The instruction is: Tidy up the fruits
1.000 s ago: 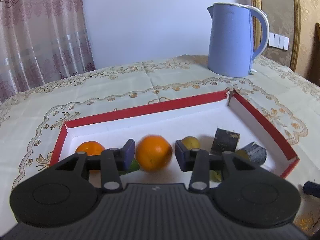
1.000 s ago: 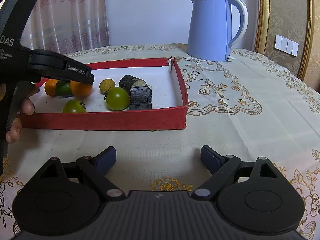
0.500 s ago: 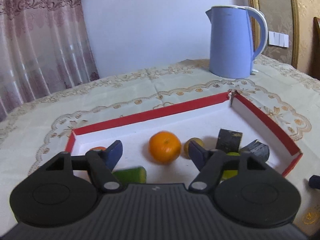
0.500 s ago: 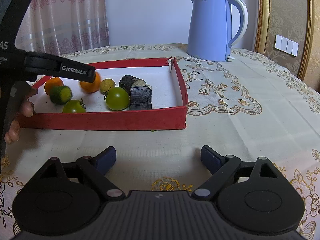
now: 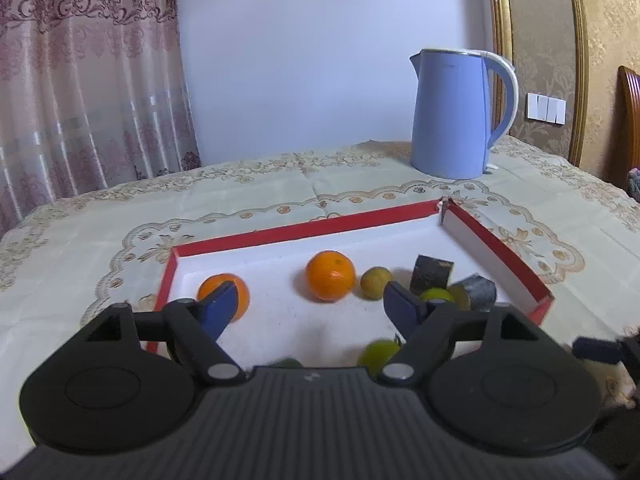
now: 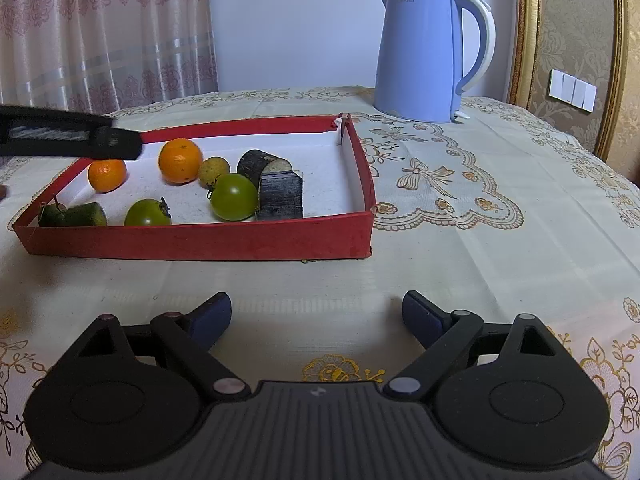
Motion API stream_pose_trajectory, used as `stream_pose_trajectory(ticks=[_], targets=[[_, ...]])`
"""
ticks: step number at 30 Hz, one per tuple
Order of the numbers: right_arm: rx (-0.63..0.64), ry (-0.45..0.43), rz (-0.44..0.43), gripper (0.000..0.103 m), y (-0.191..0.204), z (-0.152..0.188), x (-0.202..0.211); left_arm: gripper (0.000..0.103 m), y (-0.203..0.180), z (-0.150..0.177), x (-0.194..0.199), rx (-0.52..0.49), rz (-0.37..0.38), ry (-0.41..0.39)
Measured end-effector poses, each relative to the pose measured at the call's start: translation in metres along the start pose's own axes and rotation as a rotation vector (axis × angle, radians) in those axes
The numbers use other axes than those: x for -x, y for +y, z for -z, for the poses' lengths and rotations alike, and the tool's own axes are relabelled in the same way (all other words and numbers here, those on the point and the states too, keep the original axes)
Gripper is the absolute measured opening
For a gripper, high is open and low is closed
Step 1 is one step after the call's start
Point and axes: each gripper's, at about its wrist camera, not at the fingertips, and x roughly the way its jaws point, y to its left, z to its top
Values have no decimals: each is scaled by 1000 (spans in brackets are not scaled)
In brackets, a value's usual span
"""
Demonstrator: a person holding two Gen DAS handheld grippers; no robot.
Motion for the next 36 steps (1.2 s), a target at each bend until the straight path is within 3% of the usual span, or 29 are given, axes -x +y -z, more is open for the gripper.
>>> stream_pose_trajectory(ticks=[8, 17, 20, 25, 29, 36], targets=[[1, 1, 8, 97, 0, 1, 1, 86, 7, 25, 36, 35, 16, 12], [12, -19, 41, 100, 7, 2, 8, 90, 18, 49, 46, 57, -15, 63], [4, -32, 11, 100, 12, 1, 15, 91, 19, 52, 48, 56, -21, 71], [57, -45, 55, 100, 27, -6, 23, 96, 21, 52, 50, 62, -42, 64], [49, -43, 44, 100, 35, -11, 25, 97, 20, 51, 50, 66, -41, 69], [28, -55, 101, 100, 45, -16, 27, 100, 24, 48, 46, 101, -63, 85]])
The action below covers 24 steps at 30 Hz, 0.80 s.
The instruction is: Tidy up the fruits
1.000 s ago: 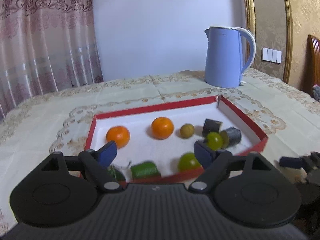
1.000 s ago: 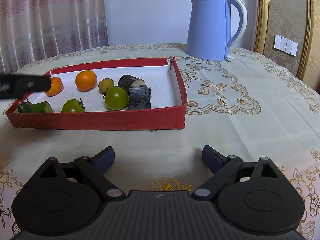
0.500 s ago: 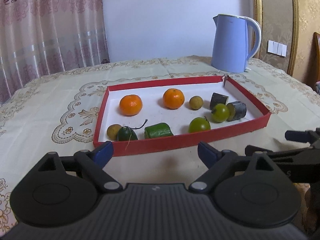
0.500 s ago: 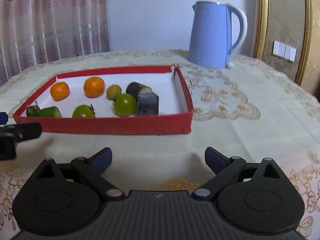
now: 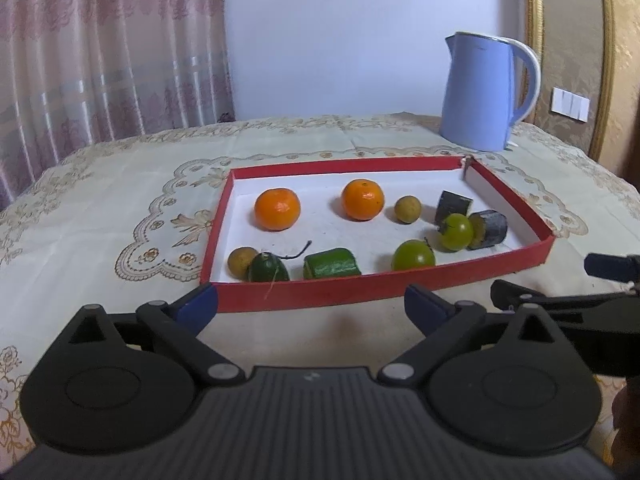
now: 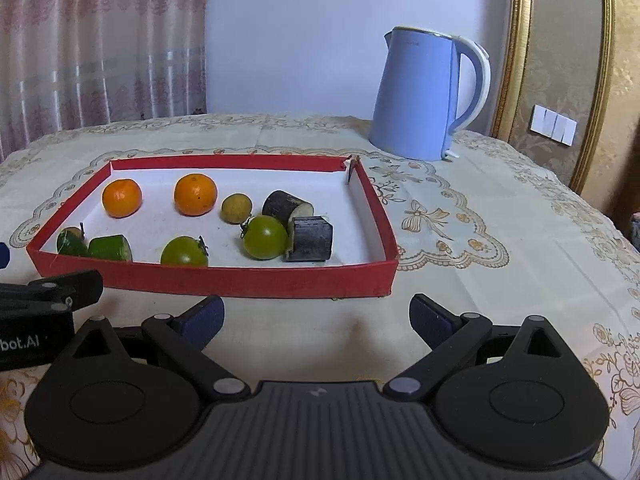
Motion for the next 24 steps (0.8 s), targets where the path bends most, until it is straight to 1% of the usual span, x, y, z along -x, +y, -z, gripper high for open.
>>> stream_pose_trajectory(ticks=[15, 24], targets=[[-21, 10, 33, 100, 4, -2, -3, 101, 3, -2, -3, 21, -24, 9], [-23, 1, 40, 100, 5, -3, -4, 103, 5, -5, -1, 32, -34, -11]])
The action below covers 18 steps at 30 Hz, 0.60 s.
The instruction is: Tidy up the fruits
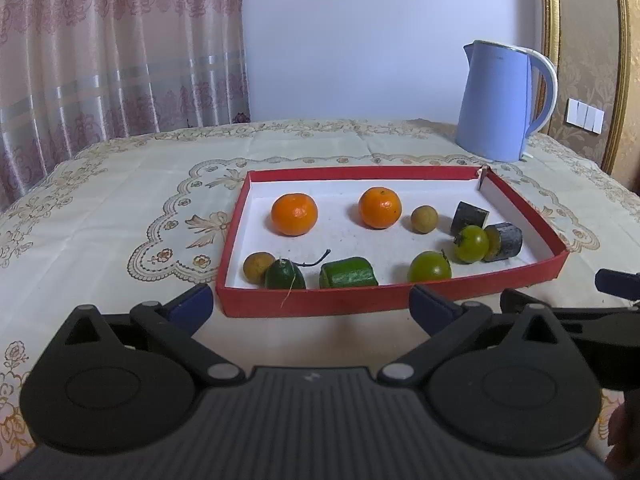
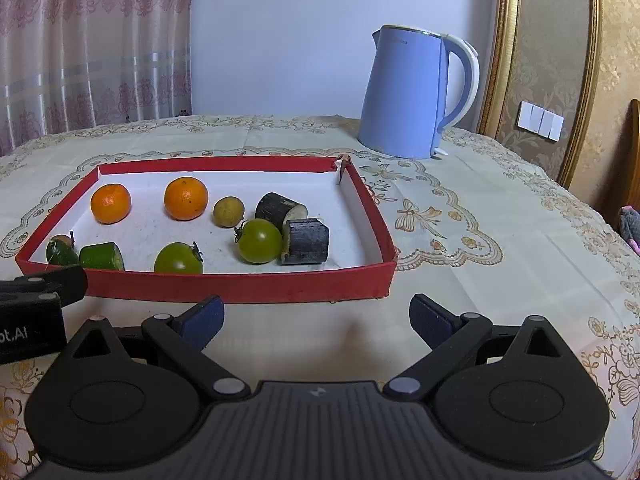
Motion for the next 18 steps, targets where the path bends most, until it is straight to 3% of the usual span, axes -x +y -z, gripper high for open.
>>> stream_pose_trajectory(ticks=[18], targets=[[-5, -10, 9, 100, -2, -1, 2, 103, -2, 1, 4, -12, 14, -11]])
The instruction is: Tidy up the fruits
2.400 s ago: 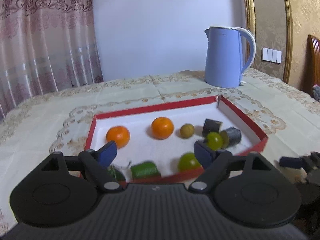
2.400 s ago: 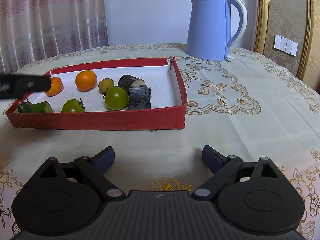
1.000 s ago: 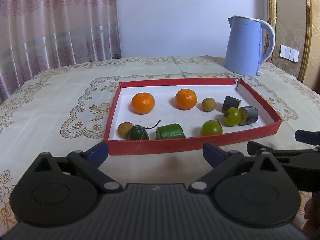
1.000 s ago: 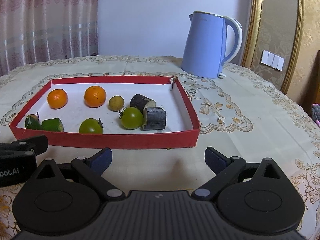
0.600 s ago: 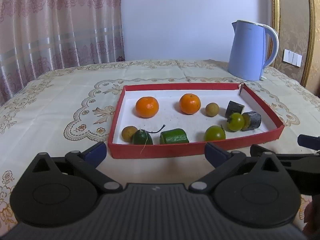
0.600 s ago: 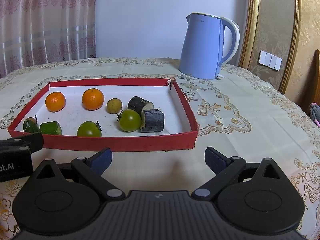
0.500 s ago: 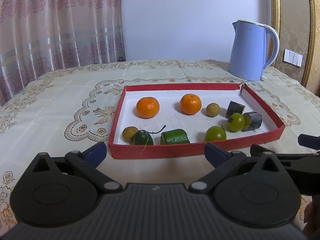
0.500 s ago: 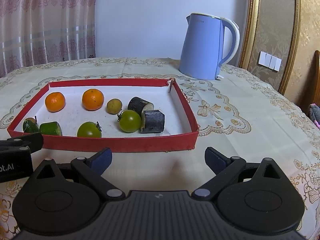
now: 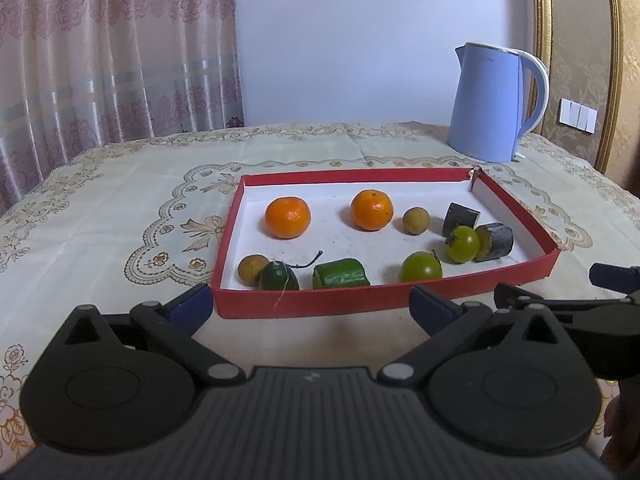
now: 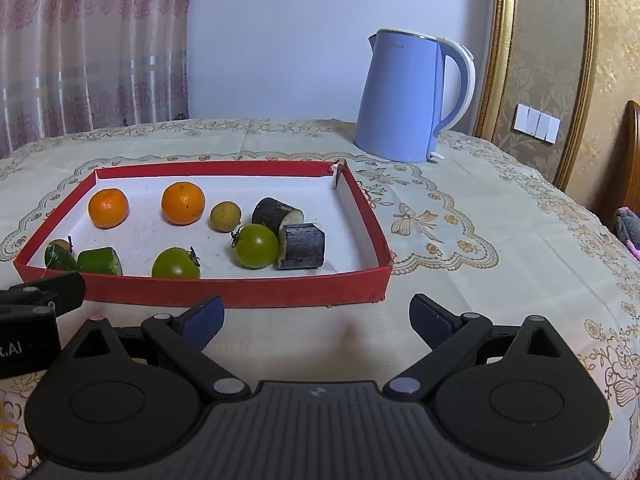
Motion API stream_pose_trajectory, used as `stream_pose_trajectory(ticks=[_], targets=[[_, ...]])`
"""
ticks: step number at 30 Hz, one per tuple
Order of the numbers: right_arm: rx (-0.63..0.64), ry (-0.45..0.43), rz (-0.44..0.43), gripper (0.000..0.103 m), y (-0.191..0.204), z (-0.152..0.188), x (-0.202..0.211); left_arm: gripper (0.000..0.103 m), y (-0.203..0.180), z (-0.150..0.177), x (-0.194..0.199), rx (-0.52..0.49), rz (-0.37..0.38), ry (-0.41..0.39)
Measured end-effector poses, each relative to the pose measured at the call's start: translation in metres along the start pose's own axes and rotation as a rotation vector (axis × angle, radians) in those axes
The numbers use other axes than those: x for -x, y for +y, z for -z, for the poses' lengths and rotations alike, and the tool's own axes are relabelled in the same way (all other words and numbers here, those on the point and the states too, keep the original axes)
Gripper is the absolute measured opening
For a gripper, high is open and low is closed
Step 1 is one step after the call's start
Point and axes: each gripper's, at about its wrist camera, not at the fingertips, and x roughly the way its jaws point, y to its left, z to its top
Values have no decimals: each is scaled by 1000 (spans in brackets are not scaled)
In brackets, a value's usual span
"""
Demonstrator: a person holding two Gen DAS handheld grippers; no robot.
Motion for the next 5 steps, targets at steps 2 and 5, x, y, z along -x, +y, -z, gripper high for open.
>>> stream_pose_trajectory(ticks=[2, 5], targets=[[0, 1, -2, 100, 0, 0, 0, 103, -1, 1, 0, -4, -3, -2], [3, -2, 1, 100, 1, 1, 0, 103, -2, 1, 0, -4, -6, 1]])
